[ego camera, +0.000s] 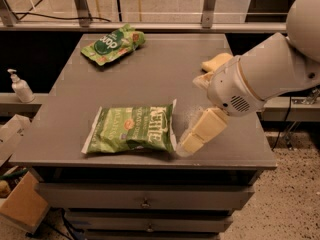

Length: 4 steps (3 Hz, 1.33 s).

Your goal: Move green jalapeno chip bag near sponge

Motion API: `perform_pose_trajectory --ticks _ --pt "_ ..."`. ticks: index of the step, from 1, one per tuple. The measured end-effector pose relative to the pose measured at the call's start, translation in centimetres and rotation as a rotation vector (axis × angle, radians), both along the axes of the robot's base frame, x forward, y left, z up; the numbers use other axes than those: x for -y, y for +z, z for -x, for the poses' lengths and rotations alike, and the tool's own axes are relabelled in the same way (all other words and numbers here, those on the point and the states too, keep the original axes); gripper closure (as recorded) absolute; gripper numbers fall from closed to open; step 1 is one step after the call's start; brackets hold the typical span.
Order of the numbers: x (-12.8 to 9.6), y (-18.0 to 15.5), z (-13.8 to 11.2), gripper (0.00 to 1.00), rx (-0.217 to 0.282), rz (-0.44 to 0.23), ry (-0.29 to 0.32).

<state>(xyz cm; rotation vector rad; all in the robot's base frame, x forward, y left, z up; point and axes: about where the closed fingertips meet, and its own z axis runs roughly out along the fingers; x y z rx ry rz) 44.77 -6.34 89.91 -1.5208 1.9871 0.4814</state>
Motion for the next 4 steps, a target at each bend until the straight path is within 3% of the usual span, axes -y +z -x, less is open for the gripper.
perform_pose_trajectory --ticks 2,3,4 --pt "-0.2 -0.3 0.0 0.00 0.019 -0.015 -0.017" --pt "-3.6 -4.4 -1.0 0.00 0.118 -0.177 -0.129" --pt "-5.0 -6.1 -1.9 0.01 0.119 -0.229 -0.156"
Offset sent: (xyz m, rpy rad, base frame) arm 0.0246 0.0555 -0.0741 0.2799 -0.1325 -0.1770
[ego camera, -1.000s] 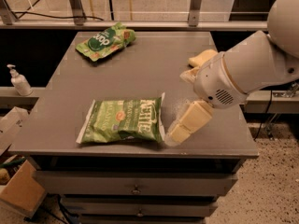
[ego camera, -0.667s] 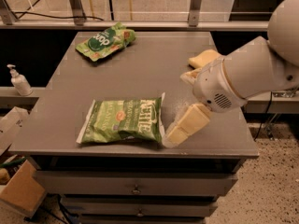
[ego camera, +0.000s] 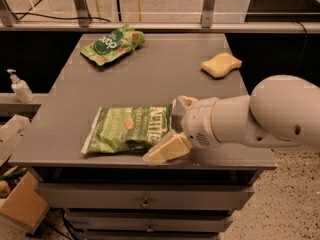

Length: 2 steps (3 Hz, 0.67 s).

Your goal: Move green jalapeno chip bag near sponge

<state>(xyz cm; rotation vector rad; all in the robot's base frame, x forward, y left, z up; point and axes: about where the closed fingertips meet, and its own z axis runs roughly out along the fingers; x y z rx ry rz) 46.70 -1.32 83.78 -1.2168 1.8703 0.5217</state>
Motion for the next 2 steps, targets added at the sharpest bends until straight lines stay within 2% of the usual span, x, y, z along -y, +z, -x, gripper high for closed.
perform_pose_trajectory --ticks 1,2 --pt "-1.27 -1.40 -0.97 0.23 -0.010 -0.042 -0.019" --pt "-1.54 -2.11 -1.33 0.47 -0.022 -0.060 -0.047"
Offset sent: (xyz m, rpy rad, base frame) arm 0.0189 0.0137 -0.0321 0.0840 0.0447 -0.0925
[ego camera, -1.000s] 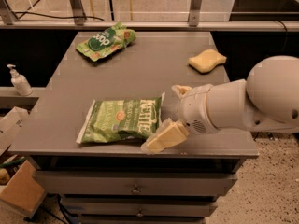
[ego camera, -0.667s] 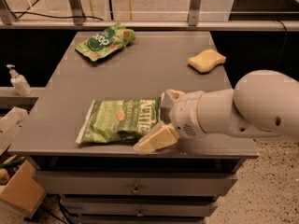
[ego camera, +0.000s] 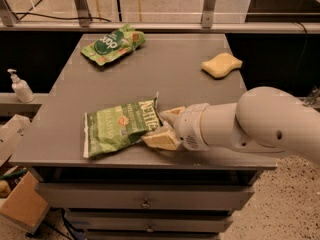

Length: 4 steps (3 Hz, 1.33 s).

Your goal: Move green jalapeno chip bag near sponge

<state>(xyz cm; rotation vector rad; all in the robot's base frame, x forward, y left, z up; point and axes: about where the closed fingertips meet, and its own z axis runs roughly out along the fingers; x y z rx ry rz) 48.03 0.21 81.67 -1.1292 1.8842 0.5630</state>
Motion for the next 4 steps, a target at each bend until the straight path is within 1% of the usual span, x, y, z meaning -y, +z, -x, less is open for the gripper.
perform_pose_trajectory --ticks 1,2,3,4 --pt "0.6 0.3 -0.2 0.70 -0.002 0.001 -0.033" --pt "2.4 1.3 -1.0 0.93 0.007 0.010 -0.079" --pt "5.7 2.3 -2.7 1.00 -0.002 0.009 -0.157" --pt "10.6 2.8 -4.8 1.00 -0.028 0.011 -0.260"
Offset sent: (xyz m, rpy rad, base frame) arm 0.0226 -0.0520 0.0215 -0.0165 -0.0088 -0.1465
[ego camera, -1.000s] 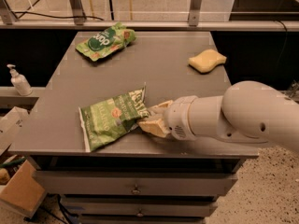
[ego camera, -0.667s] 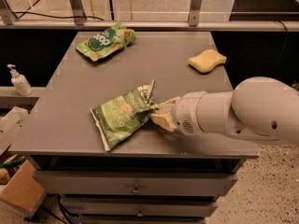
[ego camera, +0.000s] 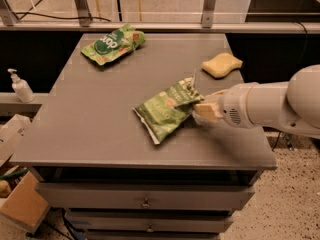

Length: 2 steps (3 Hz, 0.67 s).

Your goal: Move green jalapeno chip bag near sponge

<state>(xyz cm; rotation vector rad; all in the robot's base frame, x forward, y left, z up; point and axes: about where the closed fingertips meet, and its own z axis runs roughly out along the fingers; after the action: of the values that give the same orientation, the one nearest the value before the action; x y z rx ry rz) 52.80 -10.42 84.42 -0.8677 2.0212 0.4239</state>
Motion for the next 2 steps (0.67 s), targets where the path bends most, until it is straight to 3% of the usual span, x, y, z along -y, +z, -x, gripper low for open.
perform_pose_trajectory --ticks 2 --pt "9.8 -1.2 -2.0 1.00 -0.075 0.024 -0.192"
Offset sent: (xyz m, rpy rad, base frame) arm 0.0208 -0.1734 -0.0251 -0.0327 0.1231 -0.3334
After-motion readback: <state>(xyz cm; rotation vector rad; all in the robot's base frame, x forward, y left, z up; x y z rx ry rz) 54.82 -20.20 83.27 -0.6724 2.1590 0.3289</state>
